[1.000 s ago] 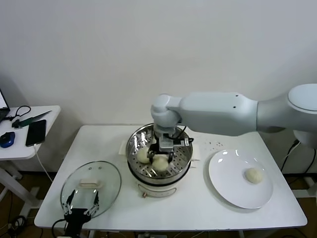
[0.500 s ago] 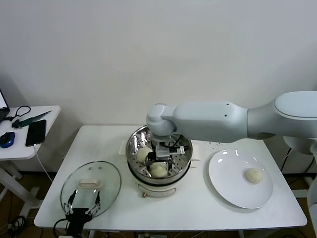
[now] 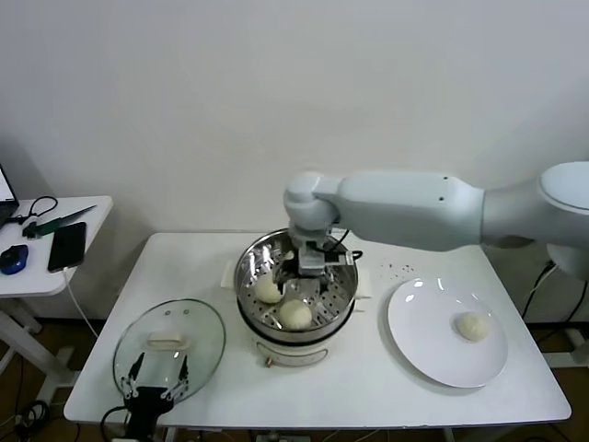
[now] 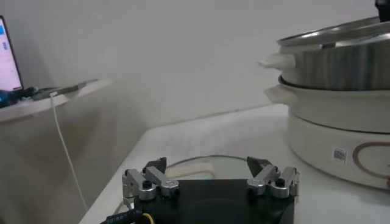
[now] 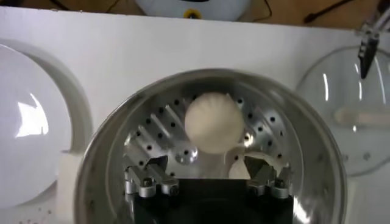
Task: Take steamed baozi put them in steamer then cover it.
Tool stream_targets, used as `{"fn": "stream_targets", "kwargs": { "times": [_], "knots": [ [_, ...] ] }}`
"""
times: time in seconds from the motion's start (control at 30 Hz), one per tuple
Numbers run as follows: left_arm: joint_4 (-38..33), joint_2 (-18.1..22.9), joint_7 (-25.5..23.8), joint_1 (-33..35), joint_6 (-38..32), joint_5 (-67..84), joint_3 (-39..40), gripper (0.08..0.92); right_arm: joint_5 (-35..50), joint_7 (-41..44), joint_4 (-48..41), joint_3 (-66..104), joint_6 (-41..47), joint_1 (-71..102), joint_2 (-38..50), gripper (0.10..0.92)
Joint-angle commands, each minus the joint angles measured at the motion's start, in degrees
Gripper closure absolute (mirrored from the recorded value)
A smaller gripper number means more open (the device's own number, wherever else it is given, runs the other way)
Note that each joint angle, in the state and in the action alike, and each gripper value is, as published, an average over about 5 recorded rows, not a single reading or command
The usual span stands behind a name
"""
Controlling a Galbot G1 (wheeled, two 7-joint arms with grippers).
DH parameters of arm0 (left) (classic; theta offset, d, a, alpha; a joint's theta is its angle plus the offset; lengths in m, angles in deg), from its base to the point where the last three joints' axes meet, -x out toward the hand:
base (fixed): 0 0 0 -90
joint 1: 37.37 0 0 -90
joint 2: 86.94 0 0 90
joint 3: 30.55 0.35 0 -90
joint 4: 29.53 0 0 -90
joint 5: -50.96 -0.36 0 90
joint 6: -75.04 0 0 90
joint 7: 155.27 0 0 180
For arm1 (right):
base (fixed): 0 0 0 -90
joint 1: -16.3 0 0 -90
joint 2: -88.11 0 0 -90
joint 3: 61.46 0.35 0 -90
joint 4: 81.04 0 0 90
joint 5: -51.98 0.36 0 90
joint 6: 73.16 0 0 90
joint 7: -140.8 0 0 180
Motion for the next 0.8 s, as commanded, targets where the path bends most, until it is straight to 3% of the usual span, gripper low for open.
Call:
{"fn": "stream_targets", "kwargs": {
  "times": [0.03, 0.23, 0.4, 0.6, 0.8],
  "knots": [
    [-0.52, -0.23, 0.0, 0.06, 0.44, -0.98, 0.78, 0.177, 6.53, -4.17, 1.0, -2.05, 12.01, -7.8, 11.79, 0.203],
    [-0.71, -0.12, -0.01, -0.71, 0.59, -1.47, 1.1, 0.177, 13.76, -4.33, 1.28, -3.61, 27.1, -8.76, 23.73, 0.203],
    [-1.08, -0.18, -0.14, -1.2, 0.61, -1.28, 1.03, 0.177, 17.66, -3.87, 0.53, -1.94, 32.73, -3.33, 33.52, 0.203],
    [-1.48, -0.4, -0.53, -0.76, -0.08, -0.49, 0.91, 0.177, 11.77, -2.69, -2.97, 11.34, 33.83, 14.1, 42.39, 0.203],
    [-2.14, -0.71, -0.75, -0.3, -0.42, 0.39, 0.62, 0.177, 3.08, -1.07, -7.66, 25.43, 31.15, 31.76, 44.71, 0.203]
  ]
}}
